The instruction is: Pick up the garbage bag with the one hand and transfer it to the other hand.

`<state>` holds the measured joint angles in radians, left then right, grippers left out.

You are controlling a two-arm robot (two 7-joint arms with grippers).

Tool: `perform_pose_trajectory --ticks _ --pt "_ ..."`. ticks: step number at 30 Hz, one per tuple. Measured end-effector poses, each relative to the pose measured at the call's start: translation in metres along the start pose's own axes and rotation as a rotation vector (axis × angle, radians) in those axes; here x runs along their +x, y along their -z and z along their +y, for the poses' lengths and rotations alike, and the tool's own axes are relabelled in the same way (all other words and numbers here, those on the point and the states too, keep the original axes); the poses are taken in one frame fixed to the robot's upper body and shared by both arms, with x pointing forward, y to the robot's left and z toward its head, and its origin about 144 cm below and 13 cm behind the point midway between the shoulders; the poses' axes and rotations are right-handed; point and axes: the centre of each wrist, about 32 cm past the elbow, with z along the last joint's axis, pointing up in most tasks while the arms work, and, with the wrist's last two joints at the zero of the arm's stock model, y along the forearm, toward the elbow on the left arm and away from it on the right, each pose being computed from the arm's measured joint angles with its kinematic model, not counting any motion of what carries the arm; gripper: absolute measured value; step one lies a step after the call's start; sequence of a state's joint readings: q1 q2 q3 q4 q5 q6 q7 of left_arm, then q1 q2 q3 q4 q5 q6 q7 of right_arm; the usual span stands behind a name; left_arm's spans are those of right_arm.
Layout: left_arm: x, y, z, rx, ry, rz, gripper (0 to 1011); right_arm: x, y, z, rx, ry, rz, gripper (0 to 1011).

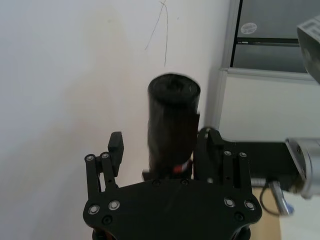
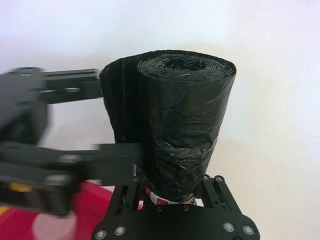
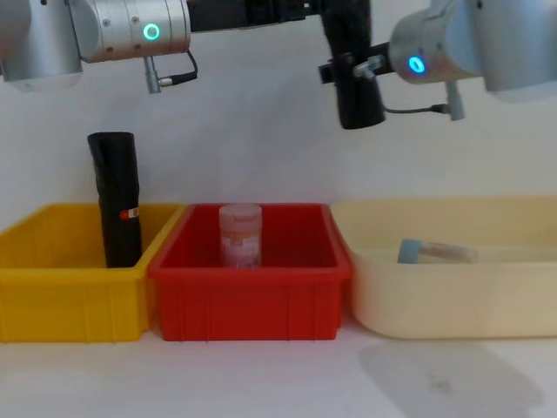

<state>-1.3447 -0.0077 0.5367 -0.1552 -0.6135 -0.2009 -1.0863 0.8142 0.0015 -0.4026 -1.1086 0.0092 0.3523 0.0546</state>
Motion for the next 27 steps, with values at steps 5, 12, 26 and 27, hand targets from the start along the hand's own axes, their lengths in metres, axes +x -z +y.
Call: perform_pose_trajectory --ticks 5,12,26,27 --pt "0.000 0.000 0.000 0.000 0.000 0.000 1001 0.016 0.002 -0.004 -0.008 0.045 0.010 503" --pt "0.000 0.000 0.000 0.000 0.000 0.000 1001 0.046 0.013 -0.015 -0.033 0.114 0.021 502" --pt "0.000 0.000 0.000 0.000 0.000 0.000 1001 0.092 0.036 -0.071 -0.065 0.145 0.008 503" --pt "0.000 0.000 0.000 0.000 0.000 0.000 1001 0.094 0.036 -0.074 -0.065 0.144 0.005 509"
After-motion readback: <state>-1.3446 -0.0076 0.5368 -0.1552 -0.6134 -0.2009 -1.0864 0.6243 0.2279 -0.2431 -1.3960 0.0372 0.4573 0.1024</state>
